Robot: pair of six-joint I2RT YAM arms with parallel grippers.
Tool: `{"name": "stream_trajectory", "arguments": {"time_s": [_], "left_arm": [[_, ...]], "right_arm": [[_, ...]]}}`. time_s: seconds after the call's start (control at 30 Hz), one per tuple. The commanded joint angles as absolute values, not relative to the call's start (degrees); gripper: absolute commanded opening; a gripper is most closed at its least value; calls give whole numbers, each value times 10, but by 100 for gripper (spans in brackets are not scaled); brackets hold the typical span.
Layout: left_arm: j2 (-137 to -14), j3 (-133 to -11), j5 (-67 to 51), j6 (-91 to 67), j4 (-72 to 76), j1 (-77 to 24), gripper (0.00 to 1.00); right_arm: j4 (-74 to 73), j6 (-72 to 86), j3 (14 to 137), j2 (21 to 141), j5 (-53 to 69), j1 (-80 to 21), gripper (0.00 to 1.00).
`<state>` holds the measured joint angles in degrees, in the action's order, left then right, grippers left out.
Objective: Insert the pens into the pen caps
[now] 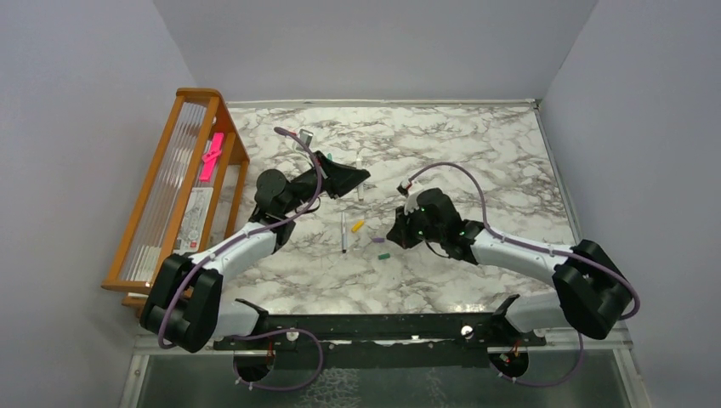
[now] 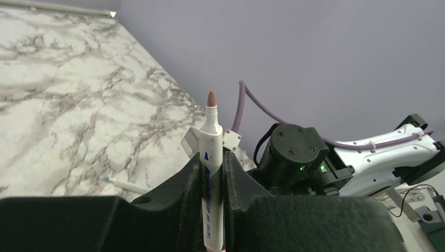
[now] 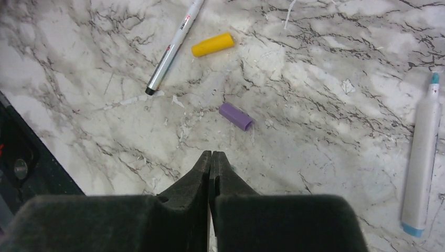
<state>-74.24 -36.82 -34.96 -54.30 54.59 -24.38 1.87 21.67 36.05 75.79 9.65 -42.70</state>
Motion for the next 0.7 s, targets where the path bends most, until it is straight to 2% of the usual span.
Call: {"name": "stream_trajectory", "arguments": {"time_s": [0.0,0.1,0.23,0.3,0.67], "left_arm": [[-717,-346,-361,-524,524,-243,0],[-713,-349,-363,-517,507,-242,0],[-709,-348,-363,-507,499,-242,0],[-705,-348,-361,-500,492,-242,0],[-697,-351,-353,-479,461,-241,0]], "right_arm": [[22,195,406,790,88,-434,1],[16,192,426,823,90,-436,3],[15,181,442,858,69,-442,30],[12,169,450,876,61,-444,39],[8,149,464,926,36,-453,44]]}}
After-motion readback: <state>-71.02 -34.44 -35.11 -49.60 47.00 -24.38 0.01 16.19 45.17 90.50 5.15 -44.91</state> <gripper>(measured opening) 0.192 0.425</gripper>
